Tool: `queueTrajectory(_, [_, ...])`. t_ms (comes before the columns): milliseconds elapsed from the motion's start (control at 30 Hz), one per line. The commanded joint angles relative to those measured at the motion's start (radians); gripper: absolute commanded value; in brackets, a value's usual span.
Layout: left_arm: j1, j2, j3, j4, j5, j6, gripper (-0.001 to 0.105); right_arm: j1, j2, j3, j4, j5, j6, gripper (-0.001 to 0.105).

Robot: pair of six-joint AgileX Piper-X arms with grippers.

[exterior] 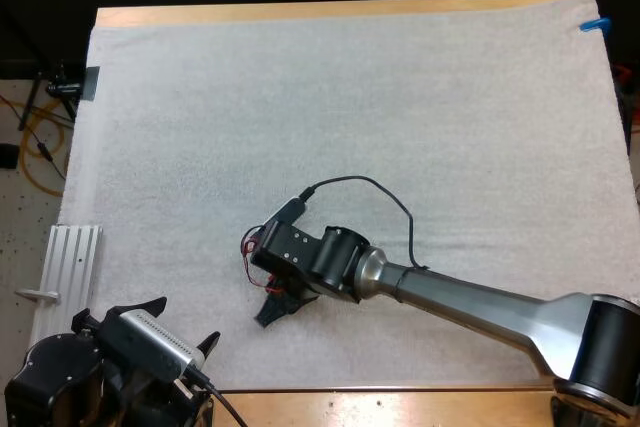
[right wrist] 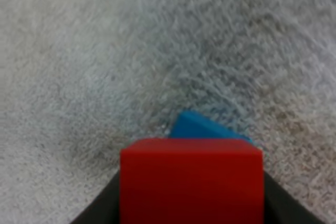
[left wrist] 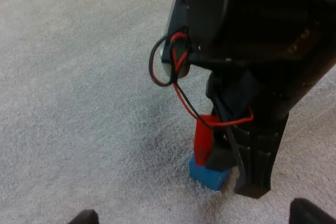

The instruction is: Stack red cube on blue cube

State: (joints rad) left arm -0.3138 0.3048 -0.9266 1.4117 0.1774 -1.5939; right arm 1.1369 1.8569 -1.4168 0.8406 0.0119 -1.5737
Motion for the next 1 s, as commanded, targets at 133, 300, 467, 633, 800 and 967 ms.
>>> queueTrajectory(133, [-0.004,0.0,-0.009,-0.004,0.006,0.005,0.067,-0.004,0.035,0.007,-0.026,-0.012,0.004,0.013])
queueTrajectory(300, [-0.004,0.0,-0.009,-0.004,0.006,0.005,0.067,-0.004,0.043,0.007,-0.027,-0.012,0.0,0.015])
queueTrajectory(467, [-0.004,0.0,-0.009,-0.004,0.006,0.005,0.067,-0.004,0.043,0.007,-0.027,-0.012,0.0,0.048])
queueTrajectory(633, [-0.004,0.0,-0.009,-0.004,0.006,0.005,0.067,-0.004,0.038,0.007,-0.027,-0.012,0.0,0.065])
queueTrajectory(800, [-0.004,0.0,-0.009,-0.004,0.006,0.005,0.067,-0.004,-0.012,-0.005,-0.012,-0.012,0.002,0.066])
queueTrajectory(967, [-0.004,0.0,-0.009,-0.004,0.006,0.005,0.067,-0.004,-0.118,-0.014,0.019,0.034,-0.001,0.066])
